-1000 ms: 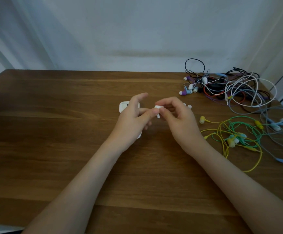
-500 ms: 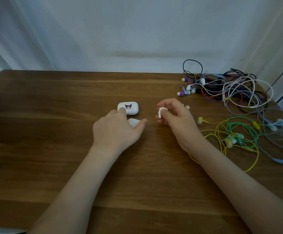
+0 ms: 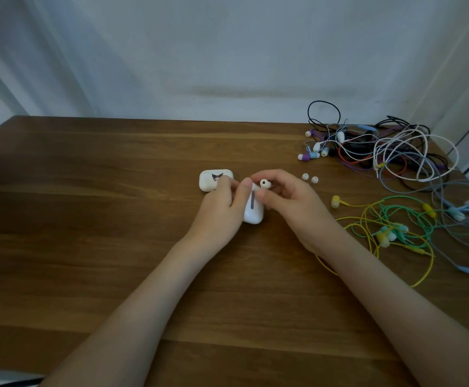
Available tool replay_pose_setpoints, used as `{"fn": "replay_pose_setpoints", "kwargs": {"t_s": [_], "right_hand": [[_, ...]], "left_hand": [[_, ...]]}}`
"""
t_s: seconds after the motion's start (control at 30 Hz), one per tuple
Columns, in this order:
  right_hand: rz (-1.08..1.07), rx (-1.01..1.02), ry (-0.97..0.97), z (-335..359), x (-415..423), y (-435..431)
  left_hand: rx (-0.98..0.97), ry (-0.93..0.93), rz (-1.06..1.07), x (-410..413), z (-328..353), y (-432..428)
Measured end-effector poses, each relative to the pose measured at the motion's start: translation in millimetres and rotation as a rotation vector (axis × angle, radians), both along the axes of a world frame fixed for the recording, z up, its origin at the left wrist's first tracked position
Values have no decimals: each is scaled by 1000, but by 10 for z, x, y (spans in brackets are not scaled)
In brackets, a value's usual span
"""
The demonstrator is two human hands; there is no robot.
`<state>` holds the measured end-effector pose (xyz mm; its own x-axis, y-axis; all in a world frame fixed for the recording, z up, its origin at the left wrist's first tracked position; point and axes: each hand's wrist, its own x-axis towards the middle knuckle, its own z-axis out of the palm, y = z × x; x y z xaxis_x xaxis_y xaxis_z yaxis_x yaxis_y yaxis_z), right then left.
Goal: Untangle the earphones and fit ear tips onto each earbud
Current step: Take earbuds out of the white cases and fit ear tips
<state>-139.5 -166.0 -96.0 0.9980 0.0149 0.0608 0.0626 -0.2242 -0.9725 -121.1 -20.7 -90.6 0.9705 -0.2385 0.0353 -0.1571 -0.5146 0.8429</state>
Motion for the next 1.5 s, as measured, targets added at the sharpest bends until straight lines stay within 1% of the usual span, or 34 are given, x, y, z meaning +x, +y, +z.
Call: {"fn": "replay_pose_setpoints", "kwargs": {"t_s": [0.1,0.13,0.37,0.57,0.67,0.73,0.87,0.93,1.0,1.1,1.13,1.2,1.3,1.37,1.43,1.5], "right_hand": [[-19,-161,-74,-3,5,-24],[-29,-181,-82,-6,12,-31],[-77,-76,-27,-37,39,-73],[-124,71,16,-29,41,-53],[-190,139,17,-16,44,-57],[-197,139,17,-11,50,-77],[-175,75,21,2,41,-90],[-182,67,18,14,36,-86],[-198,5,2,21,28,-81],[-228,-137,-48,11,14,-70],[-234,-144,-63,11,12,-71],[-243,-91,-89,21,16,-77],[-257,71,-83,61,19,-93],[-274,162,-85,62,24,-114],[-273,141,-117,60,32,-142],[-254,48,-151,62,36,-170]], "left_hand": [[-56,71,-2,25,-33,3],[-78,96,-4,35,-42,6],[-200,241,15,89,-35,3],[-216,169,-33,85,-62,19],[-138,128,-40,97,-56,25],[-148,125,-16,112,-66,27],[-226,216,16,127,-69,36],[-237,214,10,119,-64,28],[-199,170,19,106,-60,6],[-141,33,64,86,-61,11],[-146,-10,68,86,-63,22],[-165,-65,50,93,-66,45],[-94,-165,-86,73,-69,50],[9,-298,-223,56,-83,50],[79,-399,-329,62,-121,61],[96,-402,-384,75,-137,74]]}}
